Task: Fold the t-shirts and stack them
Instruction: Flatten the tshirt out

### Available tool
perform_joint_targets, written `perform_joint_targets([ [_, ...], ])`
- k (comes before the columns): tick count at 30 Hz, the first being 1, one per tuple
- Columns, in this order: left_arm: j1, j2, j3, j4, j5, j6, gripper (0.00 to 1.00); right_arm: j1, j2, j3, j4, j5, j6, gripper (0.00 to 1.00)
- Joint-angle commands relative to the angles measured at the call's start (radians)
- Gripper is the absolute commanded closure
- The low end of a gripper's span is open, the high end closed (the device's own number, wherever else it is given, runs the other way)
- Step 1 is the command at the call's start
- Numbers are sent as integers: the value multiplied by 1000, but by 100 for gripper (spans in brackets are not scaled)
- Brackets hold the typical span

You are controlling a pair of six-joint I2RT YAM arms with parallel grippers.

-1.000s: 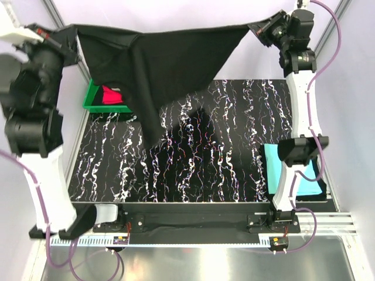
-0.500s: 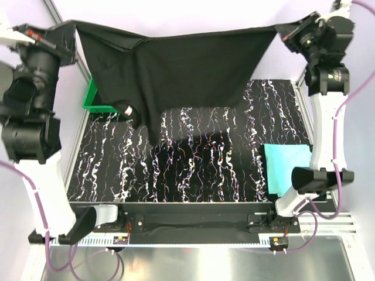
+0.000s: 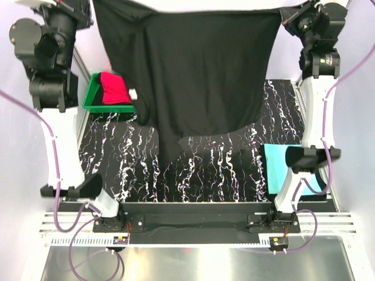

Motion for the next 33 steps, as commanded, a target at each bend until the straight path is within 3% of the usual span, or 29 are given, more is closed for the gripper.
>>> perform_joint_targets([
  [1,22,57,138,163,19,-10,100,-12,77,170,39,65,-16,100],
  [7,72,207,229,310,70,-163,100,-18,166,355,50,120,-6,100],
  [12,122,165,47,418,110,-260,100,-30,92,274,62,125,-39,100],
  [15,143,105,-77,418,144,-266,100,-33,-9,119,64,120,-56,100],
  [18,160,-34,-329,412,170,-255,100,-33,-163,-140,64,66,-52,100],
  [23,169,-345,-803,263,167,-214,100,-21,-473,-824,55,5,17,100],
  [25,165,-445,-942,171,130,-194,100,73,-605,-1044,27,52,-8,100],
  [29,81,-643,-1216,-59,38,-143,100,175,-761,-1314,-112,5,45,100],
  [31,15,-716,-1320,-192,-91,-149,100,183,-809,-1465,-174,-48,79,100],
  [33,-3,-823,-1492,-359,-195,-279,100,189,-864,-1545,-217,-76,97,100],
])
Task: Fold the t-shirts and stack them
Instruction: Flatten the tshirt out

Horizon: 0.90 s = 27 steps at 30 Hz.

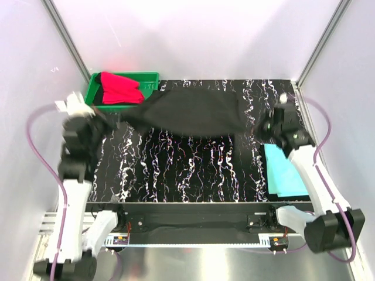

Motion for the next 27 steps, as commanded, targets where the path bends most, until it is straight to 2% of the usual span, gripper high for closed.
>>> perform_joint_targets([
  [1,-28,-107,-219,-351,-216,-184,100,0,-85,-163,-146,-79,62,100],
  [3,-26,-191,-363,-473,-233,-272,100,1,-86,-251,-194,-104,67,100],
  [4,-25,-216,-397,-510,-233,-353,100,1,-80,-275,-245,-113,71,100],
  [7,-17,-296,-482,-584,-217,-430,100,-2,-39,-342,-326,-124,48,100],
  [12,-11,-337,-421,-678,-283,-461,100,0,-60,-360,-369,-76,24,100],
  [21,-9,-395,-361,-857,-363,-453,100,0,-54,-369,-376,-119,-4,100],
  [27,-11,-392,-309,-928,-385,-442,100,0,-49,-394,-399,-209,7,100],
])
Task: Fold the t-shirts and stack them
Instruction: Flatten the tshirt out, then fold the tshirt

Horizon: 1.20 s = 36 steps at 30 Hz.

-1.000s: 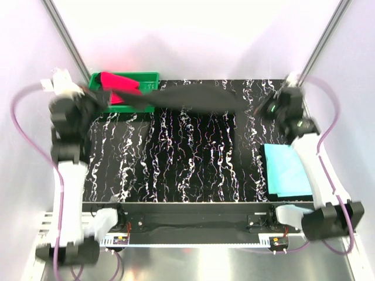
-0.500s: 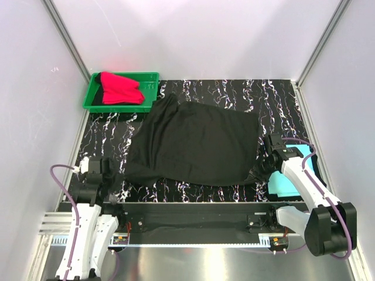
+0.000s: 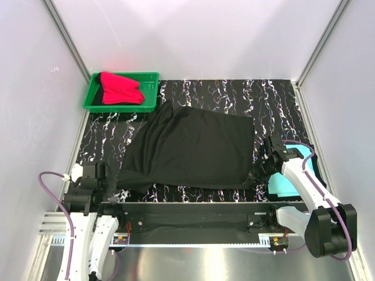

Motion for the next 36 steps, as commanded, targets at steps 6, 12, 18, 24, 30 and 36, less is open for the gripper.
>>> perform_joint_targets([
  [6,3,52,38,71,23,80,100,-1,30,7,-40,-106,-53,100],
  [12,-6,279,71,314,149,244,100,1,131,80,-43,-68,-97,100],
  [18,-43,533,212,406,177,318,100,-9,246,159,-45,-59,-137,100],
  [24,-80,683,343,426,165,354,100,-73,282,208,-49,-56,-159,100],
  [30,-97,831,473,455,191,393,100,-128,347,266,-39,-65,-208,100],
  [36,-98,962,605,475,206,431,100,-142,446,332,-11,-71,-217,100],
])
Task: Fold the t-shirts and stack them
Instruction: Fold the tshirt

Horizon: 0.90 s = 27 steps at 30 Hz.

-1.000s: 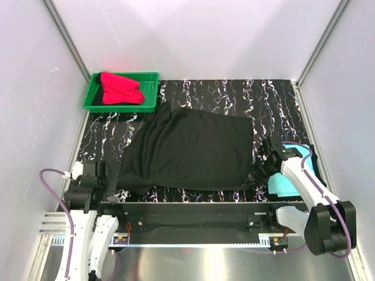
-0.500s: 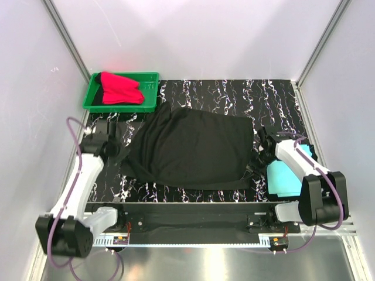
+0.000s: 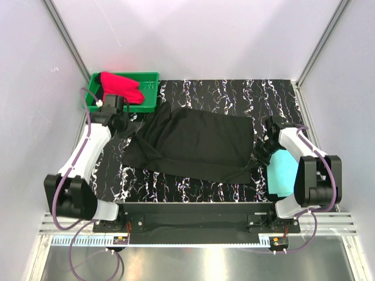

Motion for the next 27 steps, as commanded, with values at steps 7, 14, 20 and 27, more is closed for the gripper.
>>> perform_joint_targets([
  [7,-2,174,204,50,82,59,100,-14,78,59,32,3,-20,100],
  [14,-2,255,253,56,106,62,100,-16,124,63,45,9,-25,100],
  [20,-2,301,282,58,98,61,100,-59,159,85,52,19,-37,100],
  [27,-3,336,314,56,94,59,100,-76,199,100,55,22,-52,100],
])
